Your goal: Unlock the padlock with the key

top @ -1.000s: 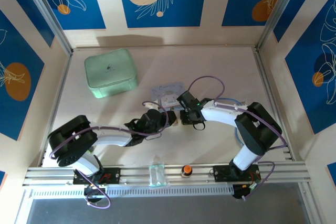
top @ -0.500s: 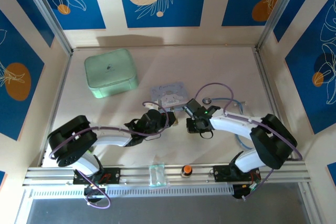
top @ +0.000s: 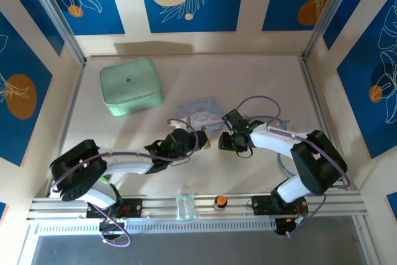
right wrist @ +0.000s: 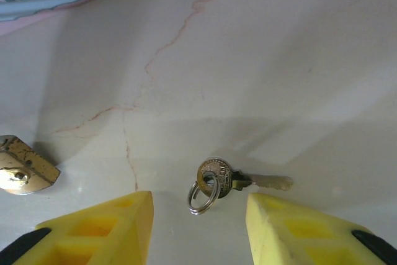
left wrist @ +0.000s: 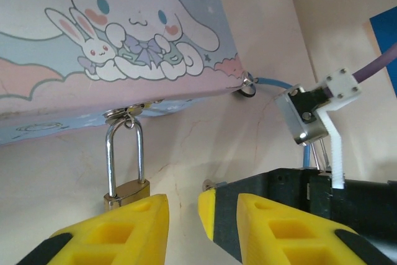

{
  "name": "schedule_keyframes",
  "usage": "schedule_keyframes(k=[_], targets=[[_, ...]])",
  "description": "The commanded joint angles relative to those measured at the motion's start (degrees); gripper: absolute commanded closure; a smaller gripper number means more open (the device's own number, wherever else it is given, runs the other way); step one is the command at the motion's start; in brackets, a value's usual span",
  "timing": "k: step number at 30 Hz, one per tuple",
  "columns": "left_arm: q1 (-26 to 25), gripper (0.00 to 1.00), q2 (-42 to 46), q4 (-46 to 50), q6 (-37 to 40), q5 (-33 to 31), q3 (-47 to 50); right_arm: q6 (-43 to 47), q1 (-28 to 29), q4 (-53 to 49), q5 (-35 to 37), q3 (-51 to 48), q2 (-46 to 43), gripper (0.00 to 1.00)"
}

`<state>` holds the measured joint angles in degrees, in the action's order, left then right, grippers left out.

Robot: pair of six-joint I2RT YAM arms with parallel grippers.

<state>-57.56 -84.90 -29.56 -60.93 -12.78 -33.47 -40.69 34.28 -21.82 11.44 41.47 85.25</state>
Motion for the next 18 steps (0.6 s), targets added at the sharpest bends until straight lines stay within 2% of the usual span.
schedule_keyframes(k=[1,4,7,13,18], targets=[[-0.71,0.65,1.28,1.00,1.16,-1.99,0.28,1.09,-1.59,5.90,-1.93,0.10,2.02,0.56],[-0.71,0.66,1.26,1.00,1.32,-1.99,0.23,3.06,0.04,6.51,2.30,1.38,2.90,0.56],[-0.71,0.66,0.98,0.78,1.41,-2.15,0.33,4.29,1.77,2.47,7.00,5.34,6.01,0.60],[-0.71,0.66,0.27,-0.58,0.78,-1.81,0.86,4.64,5.27,-5.57,15.94,10.21,13.03,0.76],[-0.71,0.66,0.46,-1.11,0.80,-2.15,1.33,4.17,6.93,-6.47,16.25,8.99,12.62,0.88]])
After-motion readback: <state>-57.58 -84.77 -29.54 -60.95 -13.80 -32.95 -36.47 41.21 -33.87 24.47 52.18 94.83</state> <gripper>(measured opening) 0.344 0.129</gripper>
